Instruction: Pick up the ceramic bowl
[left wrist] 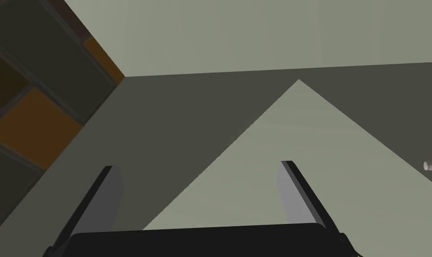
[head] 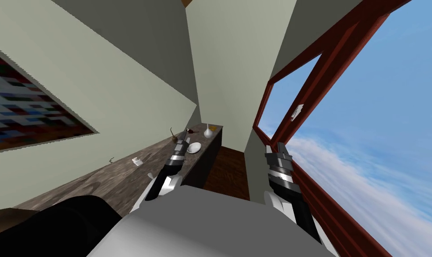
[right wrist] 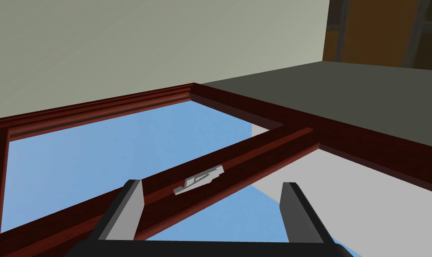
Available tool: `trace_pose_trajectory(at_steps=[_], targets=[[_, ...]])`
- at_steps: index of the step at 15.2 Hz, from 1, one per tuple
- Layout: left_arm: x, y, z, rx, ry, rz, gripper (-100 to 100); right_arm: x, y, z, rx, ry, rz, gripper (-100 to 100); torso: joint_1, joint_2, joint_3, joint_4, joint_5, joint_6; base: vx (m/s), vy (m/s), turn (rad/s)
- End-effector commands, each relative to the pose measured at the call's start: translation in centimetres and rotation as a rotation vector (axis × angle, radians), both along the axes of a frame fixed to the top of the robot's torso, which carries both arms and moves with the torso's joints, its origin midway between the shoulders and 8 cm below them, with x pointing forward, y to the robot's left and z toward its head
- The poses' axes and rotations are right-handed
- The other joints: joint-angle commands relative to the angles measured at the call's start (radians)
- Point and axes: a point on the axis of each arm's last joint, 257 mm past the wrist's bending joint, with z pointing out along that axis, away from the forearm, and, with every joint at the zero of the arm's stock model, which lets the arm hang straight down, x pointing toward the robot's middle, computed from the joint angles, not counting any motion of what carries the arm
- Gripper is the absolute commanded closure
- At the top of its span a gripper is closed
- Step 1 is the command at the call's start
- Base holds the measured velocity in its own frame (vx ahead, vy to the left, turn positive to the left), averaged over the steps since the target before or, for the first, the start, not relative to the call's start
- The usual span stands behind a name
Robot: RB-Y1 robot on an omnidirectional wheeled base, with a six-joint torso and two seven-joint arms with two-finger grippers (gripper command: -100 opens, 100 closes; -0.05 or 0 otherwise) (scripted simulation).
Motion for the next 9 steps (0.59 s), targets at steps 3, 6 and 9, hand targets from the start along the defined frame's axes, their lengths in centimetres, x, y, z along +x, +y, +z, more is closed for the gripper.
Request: trace_pose_trajectory(at_steps=[3,6,9], targets=[[0.8,1.3,-1.9,-0.019,0.085,0.008,-100,0.0,0.0,0.0,0.000,0.000,0.000,0,0.000,0.000,0.000,0.000,0.000,0.000,0.021,0.002,-0.018],[1.1,2.2,-3.2,-0.034,0.144,0.014,-100,0.0,0.0,0.0,0.000,0.000,0.000,0,0.000,0.000,0.000,0.000,0.000,0.000,0.021,0.001,-0.020],[1.4,3.1,-4.9,-0.051,0.214,0.023,-100,0.0,0.0,0.0,0.000,0.000,0.000,0,0.000,0.000,0.000,0.000,0.000,0.000,0.022,0.002,-0.020]])
